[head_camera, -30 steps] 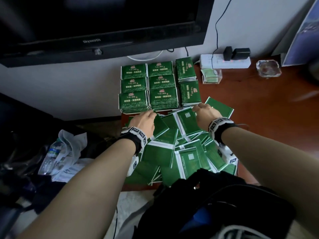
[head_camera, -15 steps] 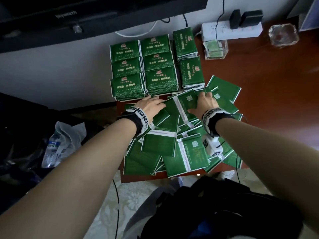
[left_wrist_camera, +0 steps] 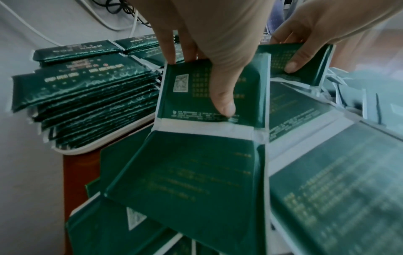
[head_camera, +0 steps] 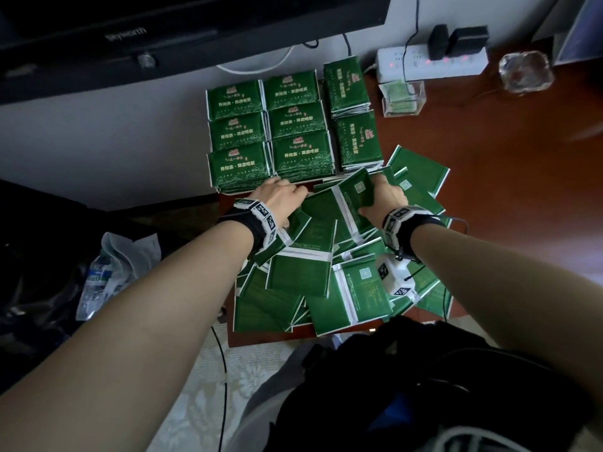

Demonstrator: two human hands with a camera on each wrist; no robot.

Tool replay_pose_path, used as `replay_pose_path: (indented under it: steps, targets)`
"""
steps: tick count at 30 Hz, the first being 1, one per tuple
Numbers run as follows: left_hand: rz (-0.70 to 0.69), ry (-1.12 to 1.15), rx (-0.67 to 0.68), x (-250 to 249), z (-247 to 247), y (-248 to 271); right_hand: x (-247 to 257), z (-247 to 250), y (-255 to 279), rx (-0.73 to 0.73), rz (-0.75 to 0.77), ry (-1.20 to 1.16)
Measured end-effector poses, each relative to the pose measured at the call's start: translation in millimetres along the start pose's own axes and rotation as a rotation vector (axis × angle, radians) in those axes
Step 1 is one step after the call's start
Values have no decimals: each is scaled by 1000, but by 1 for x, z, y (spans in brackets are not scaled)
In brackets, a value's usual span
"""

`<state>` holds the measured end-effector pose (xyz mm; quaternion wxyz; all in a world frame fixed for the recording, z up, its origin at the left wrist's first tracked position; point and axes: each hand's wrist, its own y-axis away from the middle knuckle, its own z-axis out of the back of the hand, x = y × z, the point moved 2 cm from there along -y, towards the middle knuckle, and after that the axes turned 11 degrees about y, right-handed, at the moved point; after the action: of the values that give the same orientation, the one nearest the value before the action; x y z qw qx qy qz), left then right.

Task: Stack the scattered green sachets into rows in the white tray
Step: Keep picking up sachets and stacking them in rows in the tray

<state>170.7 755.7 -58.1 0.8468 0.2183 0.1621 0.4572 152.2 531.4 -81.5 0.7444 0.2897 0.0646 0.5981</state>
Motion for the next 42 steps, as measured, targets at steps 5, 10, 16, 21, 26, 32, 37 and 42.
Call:
replay_pose_path:
  steps: [5,10,16,21,26,32,37,42]
  targets:
    - [95,-25,161,-21,28,-12,-35,23,2,9,48,163]
    - [136,72,170,-63,52,-39,-93,44,-4,21,26,237]
    - [171,233,158,-138,54,-86,-171,72,-16,93,134,388]
    - [185,283,167,-213,48,-133,-245,101,-32,167,188,533]
    - [236,311,104,-284,49,-166,-306,134,-40,157,229,651]
    - [291,308,3,-333,69,-175,-344,158,-33,128,265,740]
    - [229,378,-34,-356,51,-158,-365,134,-16,106,345,677]
    - [172,347,37,-402,-30,-128,-396,72,14,185,401,698]
